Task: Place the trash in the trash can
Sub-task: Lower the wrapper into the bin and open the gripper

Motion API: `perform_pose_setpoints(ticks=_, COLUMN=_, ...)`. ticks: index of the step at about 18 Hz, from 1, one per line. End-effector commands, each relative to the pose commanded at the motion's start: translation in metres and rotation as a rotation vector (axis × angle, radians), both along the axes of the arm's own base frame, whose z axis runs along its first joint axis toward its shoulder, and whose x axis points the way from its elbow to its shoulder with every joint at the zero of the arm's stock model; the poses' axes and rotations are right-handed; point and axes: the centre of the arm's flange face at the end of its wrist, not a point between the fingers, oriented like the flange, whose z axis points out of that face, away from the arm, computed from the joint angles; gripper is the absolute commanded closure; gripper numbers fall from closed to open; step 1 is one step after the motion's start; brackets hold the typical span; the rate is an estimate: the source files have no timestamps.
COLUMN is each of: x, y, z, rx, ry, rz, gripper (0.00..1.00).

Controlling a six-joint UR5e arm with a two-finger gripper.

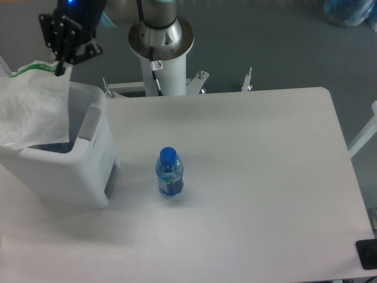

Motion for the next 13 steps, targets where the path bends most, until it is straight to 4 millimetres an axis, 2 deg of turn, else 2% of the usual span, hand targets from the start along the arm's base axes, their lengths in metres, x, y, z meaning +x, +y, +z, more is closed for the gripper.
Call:
perform_pose_setpoints(ticks=3, x=-0.0114, y=-0.0032, z=-0.0014, rx=0.005, ry=0.015, rz=0.002, gripper=0.8)
perform_pose_setpoints(ticks=10, x=-0.0107, y=-0.0057, z=0.0017, rx=0.012, ry=0.025, rz=-0.001, gripper=0.76)
perform_pose_setpoints(ticks=12, x=-0.0111, y=-0.0054, z=0.0003, rx=0.01, ry=0.023, rz=-0.001, gripper=0.68)
perform_pose_setpoints(ticks=13, x=-0.0107, y=-0.0058, z=0.0009, rx=0.011, ry=0.024, rz=-0.001, gripper=0.58)
